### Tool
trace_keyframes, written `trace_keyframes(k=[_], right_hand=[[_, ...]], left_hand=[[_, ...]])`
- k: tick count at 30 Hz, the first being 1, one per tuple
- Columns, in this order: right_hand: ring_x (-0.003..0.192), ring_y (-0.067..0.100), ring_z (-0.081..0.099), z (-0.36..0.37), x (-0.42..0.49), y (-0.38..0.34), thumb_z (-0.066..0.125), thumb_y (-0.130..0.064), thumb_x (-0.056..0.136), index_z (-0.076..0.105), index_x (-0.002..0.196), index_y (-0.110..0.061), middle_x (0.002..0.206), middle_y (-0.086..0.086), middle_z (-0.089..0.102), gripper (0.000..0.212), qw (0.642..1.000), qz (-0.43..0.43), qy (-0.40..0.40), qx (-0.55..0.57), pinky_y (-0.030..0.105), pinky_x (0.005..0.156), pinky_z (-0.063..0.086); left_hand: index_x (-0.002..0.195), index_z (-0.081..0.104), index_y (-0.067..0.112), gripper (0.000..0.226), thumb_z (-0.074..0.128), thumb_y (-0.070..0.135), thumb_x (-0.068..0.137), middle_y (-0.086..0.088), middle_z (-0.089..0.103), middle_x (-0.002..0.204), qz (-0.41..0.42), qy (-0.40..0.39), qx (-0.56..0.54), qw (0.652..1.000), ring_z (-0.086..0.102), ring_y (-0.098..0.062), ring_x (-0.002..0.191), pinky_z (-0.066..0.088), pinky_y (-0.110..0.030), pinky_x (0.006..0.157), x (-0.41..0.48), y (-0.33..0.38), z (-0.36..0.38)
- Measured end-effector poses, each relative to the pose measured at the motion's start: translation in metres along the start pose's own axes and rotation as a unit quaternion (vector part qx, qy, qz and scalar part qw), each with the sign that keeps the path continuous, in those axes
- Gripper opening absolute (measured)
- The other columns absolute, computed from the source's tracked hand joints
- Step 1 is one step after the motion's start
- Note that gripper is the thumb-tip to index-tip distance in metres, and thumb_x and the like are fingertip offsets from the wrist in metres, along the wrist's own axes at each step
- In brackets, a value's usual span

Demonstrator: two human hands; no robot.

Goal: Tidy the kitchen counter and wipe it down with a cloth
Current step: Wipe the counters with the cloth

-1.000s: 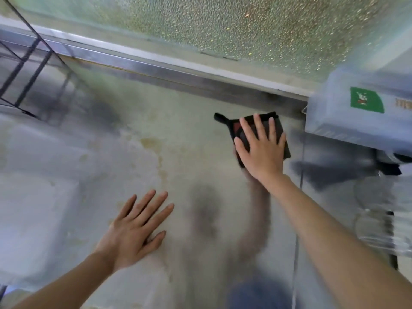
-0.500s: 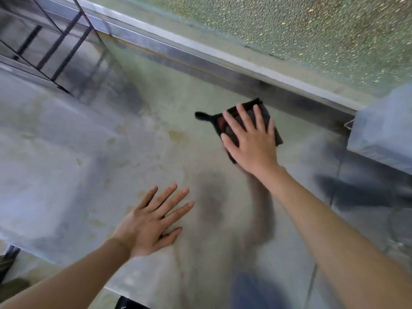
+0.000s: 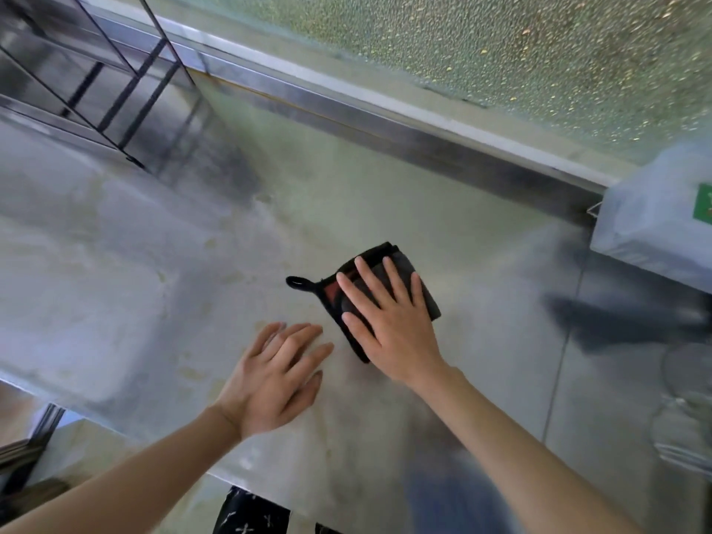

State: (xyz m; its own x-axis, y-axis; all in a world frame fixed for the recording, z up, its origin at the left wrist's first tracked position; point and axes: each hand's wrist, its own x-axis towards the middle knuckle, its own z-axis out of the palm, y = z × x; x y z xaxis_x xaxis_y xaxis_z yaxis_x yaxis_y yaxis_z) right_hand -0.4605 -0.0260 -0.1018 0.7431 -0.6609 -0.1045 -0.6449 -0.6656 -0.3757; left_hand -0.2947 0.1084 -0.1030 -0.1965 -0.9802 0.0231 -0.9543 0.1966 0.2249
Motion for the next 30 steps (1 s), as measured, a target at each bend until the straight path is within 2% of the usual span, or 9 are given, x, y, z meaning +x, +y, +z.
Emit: trace_keyframes(k=[2,4,5,11,13,16,18,23,30], right_hand=[[0.143,0.027,0.021,-0.014,-0.008,0.017,0.03,-0.034,0.098,0.033,0.144,-0.024,0.154,0.005,0.027,0.047,0.992,0.037,0.065,0.098,0.046,0.114,0.018],[0.139,0.031,0.029,-0.027,-0.008,0.046,0.031,-0.025,0.098,0.042,0.139,-0.013,0.149,0.013,0.035,0.044,0.973,0.14,0.158,0.094,0.046,0.112,0.026],[0.138,0.033,0.03,-0.031,-0.008,0.061,0.03,-0.024,0.098,0.044,0.137,-0.01,0.149,0.015,0.036,0.044,0.966,0.186,0.166,0.069,0.048,0.111,0.028],[0.145,0.026,0.015,-0.014,-0.012,0.085,0.013,-0.038,0.099,0.023,0.148,-0.021,0.157,0.003,0.019,0.053,0.966,0.242,0.036,-0.087,0.045,0.115,0.015],[0.146,0.023,0.009,-0.009,-0.012,0.089,0.014,-0.044,0.099,0.016,0.149,-0.024,0.158,-0.001,0.012,0.054,0.963,0.247,0.026,-0.105,0.042,0.116,0.009],[0.145,0.019,0.001,-0.006,-0.013,0.092,0.01,-0.049,0.098,0.01,0.149,-0.026,0.157,-0.005,0.003,0.056,0.964,0.239,0.029,-0.108,0.037,0.115,0.0],[0.144,0.018,-0.002,-0.006,-0.014,0.091,0.008,-0.049,0.097,0.007,0.149,-0.026,0.155,-0.006,-0.001,0.057,0.965,0.238,0.028,-0.107,0.039,0.115,0.001],[0.144,0.019,-0.006,-0.009,-0.013,0.091,0.008,-0.049,0.098,-0.001,0.148,-0.029,0.156,-0.005,-0.004,0.055,0.966,0.232,0.015,-0.112,0.04,0.114,-0.001],[0.146,0.023,0.0,-0.014,-0.014,0.086,0.012,-0.048,0.097,0.01,0.15,-0.03,0.159,-0.003,0.005,0.056,0.969,0.233,0.028,-0.08,0.042,0.116,0.001]], left_hand=[[0.118,0.061,0.015,0.035,0.048,0.028,0.087,-0.011,0.06,0.12,-0.021,0.04,-0.022,0.999,0.055,-0.028,0.112,0.033,-0.044,0.101,0.011,0.011,-0.009],[0.12,0.055,0.015,0.035,0.045,0.027,0.089,-0.009,0.055,0.126,-0.034,0.071,-0.03,0.996,0.049,-0.026,0.118,0.031,-0.044,0.103,0.038,0.025,-0.013],[0.123,0.054,0.015,0.037,0.043,0.027,0.09,-0.008,0.053,0.13,-0.042,0.073,-0.028,0.996,0.046,-0.025,0.122,0.03,-0.043,0.104,0.057,0.032,-0.011],[0.139,0.041,0.013,0.055,0.028,0.04,0.093,-0.006,0.037,0.148,-0.125,-0.064,0.014,0.99,0.035,-0.022,0.136,0.036,-0.043,0.107,0.137,0.052,0.022],[0.142,0.034,0.014,0.056,0.025,0.041,0.094,-0.005,0.03,0.152,-0.137,-0.058,0.016,0.989,0.027,-0.021,0.14,0.026,-0.042,0.111,0.149,0.028,0.027],[0.147,0.02,0.015,0.056,0.021,0.04,0.097,-0.004,0.015,0.156,-0.253,-0.014,0.019,0.967,0.012,-0.02,0.144,0.013,-0.041,0.114,0.183,-0.03,0.017],[0.148,0.01,0.014,0.057,0.017,0.039,0.098,-0.005,0.005,0.158,-0.313,-0.03,0.017,0.949,0.002,-0.02,0.145,0.006,-0.04,0.115,0.195,-0.052,0.011],[0.148,0.016,0.011,0.062,0.016,0.042,0.094,-0.008,0.012,0.157,-0.248,-0.028,0.017,0.968,0.008,-0.023,0.145,0.007,-0.041,0.115,0.155,0.004,0.022],[0.145,0.028,0.015,0.063,0.031,0.049,0.092,-0.004,0.024,0.153,-0.151,-0.07,0.016,0.986,0.019,-0.02,0.142,0.013,-0.04,0.112,0.049,0.086,0.034]])
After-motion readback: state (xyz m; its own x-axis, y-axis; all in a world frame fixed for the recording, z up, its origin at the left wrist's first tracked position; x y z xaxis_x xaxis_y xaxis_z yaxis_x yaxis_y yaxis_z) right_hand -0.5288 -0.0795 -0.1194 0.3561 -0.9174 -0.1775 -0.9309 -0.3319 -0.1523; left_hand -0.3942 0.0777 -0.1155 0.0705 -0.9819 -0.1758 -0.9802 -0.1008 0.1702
